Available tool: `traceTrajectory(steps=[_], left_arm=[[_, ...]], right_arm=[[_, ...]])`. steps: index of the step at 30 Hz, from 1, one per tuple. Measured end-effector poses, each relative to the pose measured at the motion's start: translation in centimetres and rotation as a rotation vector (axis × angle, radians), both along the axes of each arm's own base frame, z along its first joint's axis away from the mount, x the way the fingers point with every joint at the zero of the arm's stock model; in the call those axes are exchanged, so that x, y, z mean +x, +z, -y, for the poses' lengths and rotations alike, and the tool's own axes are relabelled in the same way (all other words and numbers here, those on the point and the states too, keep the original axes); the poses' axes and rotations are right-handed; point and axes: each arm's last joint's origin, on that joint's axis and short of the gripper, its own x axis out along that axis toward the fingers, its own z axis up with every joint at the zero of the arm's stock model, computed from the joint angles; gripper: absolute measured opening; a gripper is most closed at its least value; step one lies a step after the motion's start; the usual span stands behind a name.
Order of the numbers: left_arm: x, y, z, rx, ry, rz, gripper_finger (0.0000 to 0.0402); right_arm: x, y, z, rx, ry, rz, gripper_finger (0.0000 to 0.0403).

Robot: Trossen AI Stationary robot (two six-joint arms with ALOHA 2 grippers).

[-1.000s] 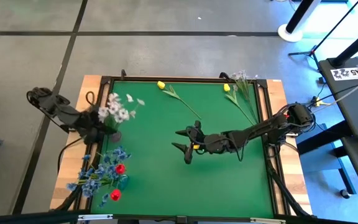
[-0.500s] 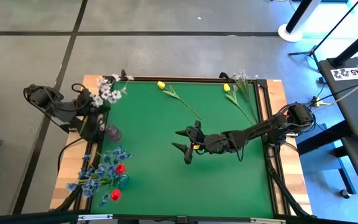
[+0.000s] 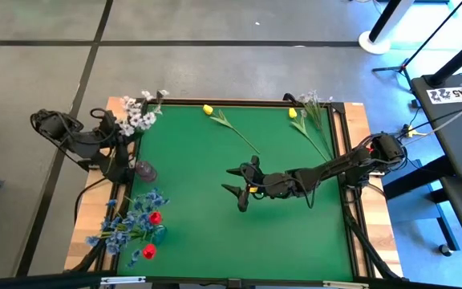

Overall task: Sort flowers into vase by color
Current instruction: Put the bottom white flowers into the pink vase

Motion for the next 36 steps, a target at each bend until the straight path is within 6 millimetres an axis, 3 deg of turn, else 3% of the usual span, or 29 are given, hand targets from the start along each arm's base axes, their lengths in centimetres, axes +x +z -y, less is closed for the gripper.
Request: traceTrajectory(steps=[11, 26, 36], left_arm=[[1.3, -2.1, 0.8, 0.007, -0.028, -0.041, 0.0012], [2.1, -1.6, 1.4, -0.1, -0.06, 0.057, 0.0012], [4.3, -3.8, 2.6, -0.057, -0.075, 0.124, 0.0012]], right_arm=[[0.0, 0.0, 0.0, 0.0, 0.0, -0.001, 0.0253], [0.0, -0.1, 0.0, -0.003, 0.001, -0.009, 0.0253], [0.0, -0.2, 0.0, -0.007, 0.001, -0.024, 0.0253]])
